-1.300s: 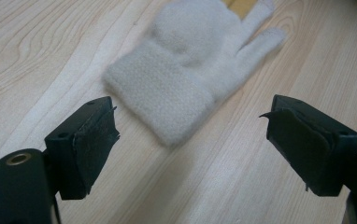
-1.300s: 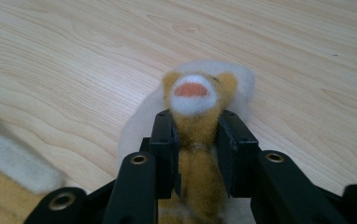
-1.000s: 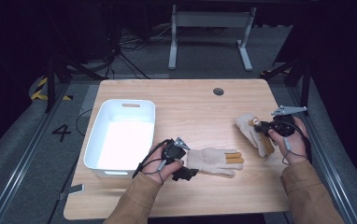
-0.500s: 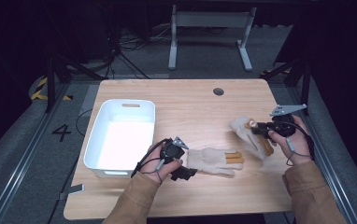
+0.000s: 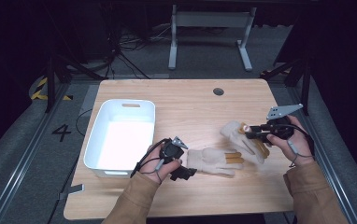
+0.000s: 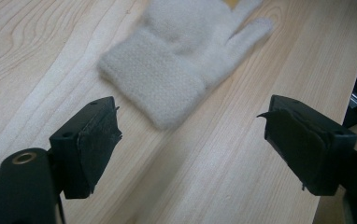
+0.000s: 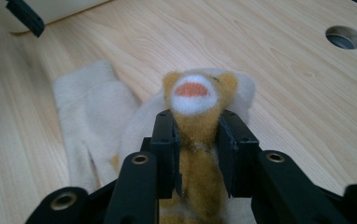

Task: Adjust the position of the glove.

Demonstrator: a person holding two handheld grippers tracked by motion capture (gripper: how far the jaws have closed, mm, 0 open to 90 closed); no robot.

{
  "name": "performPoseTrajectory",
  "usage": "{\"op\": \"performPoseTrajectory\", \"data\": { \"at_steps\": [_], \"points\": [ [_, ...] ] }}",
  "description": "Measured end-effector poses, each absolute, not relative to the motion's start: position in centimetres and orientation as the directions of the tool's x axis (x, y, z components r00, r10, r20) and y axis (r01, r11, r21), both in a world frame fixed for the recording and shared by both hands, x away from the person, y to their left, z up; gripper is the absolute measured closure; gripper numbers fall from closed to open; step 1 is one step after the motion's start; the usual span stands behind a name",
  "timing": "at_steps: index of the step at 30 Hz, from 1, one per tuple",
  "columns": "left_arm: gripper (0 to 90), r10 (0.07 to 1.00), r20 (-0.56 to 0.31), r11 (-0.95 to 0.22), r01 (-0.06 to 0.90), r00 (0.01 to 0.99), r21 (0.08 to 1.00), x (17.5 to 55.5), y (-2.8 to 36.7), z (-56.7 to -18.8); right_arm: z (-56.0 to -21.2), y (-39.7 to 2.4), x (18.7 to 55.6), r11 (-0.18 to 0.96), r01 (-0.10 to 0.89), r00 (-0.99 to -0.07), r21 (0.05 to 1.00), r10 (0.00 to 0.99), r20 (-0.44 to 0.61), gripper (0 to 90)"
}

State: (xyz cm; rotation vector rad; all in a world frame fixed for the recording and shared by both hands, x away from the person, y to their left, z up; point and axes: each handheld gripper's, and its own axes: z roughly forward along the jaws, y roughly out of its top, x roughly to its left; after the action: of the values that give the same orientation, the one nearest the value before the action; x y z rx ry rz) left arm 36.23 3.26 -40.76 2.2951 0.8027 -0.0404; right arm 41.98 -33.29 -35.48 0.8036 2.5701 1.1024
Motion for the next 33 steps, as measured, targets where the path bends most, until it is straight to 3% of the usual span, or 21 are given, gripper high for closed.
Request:
{"op": "performPoseTrajectory", "data": {
  "at_steps": [17,33],
  "points": [
    [18.5,0.529,-0.238,-0.578,0.551,0.815,0.602,36.0,3.1,-40.8,-35.5,-30.6,41.2,0.613,0.278,-0.924,0.739,0.382,0.031,70.4],
    [18.6,0.529,-0.237,-0.582,0.551,0.815,0.598,35.6,3.4,-40.9,-35.8,-28.5,41.2,0.633,0.213,-0.958,0.744,0.286,0.031,70.3]
  ]
}}
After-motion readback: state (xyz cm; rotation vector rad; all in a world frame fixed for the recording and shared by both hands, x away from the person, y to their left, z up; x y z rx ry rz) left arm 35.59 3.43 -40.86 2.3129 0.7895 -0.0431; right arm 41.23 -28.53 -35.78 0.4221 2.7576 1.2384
